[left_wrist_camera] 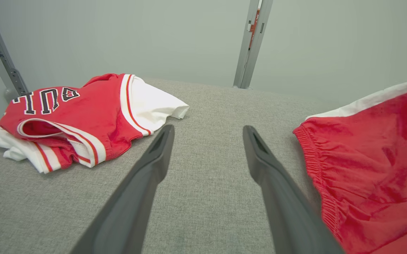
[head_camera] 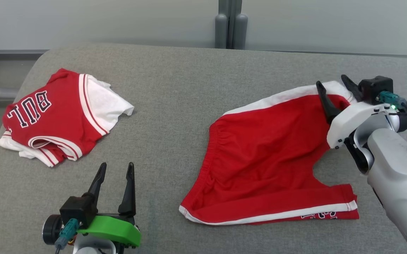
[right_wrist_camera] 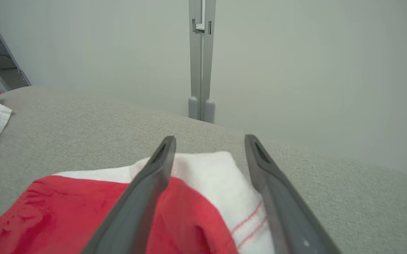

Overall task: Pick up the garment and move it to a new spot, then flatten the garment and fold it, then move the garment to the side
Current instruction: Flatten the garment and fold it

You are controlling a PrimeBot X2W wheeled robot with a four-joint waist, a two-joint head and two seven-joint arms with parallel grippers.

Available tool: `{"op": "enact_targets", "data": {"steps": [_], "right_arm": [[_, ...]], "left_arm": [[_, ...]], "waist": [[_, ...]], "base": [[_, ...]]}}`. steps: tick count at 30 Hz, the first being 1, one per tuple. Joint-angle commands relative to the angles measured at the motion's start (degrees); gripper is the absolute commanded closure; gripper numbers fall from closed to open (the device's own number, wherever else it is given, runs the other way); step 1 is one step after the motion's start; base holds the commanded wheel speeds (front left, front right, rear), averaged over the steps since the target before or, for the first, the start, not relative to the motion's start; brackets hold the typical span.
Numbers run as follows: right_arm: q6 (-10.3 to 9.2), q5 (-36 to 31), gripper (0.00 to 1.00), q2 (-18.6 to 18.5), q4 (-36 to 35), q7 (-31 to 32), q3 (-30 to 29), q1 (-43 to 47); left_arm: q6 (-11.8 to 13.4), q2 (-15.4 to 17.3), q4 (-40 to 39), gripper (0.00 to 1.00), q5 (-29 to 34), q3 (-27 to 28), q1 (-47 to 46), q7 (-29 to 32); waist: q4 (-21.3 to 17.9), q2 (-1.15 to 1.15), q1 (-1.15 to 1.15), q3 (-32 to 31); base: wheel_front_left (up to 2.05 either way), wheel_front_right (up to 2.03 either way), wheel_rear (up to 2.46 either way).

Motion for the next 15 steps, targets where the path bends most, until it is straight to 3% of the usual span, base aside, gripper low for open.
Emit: {"op": "enact_targets", "data": {"steps": [1, 9, 15], "right_arm": [[-0.10, -0.84, 0.00, -0.62, -1.88, -0.20, -1.02, 2.67], [-0.10, -3.82, 0.00, -1.74, -15.95, -0.21, -8.84, 14.87], [-0.10, -5.32, 0.00, -0.60, -26.99, -0.22, -14.62, 25.50]], "left_arm": [[0.02, 0.13, 0.04, 0.00, 0.55, 0.45, 0.74, -0.02], [-0.45, 0.13, -0.35, 0.00, 1.80, 2.87, 2.79, -0.03], [-0.86, 0.13, -0.73, 0.00, 2.57, 4.36, 3.89, -0.02]], "waist": [[-1.20, 0.00, 0.00, -1.26], [-4.48, 0.00, 0.00, -3.91], [-6.60, 0.00, 0.00, -4.79]], "base": [[0.00, 0.00, 0.00], [0.00, 0.00, 0.00], [0.00, 0.00, 0.00]]}}
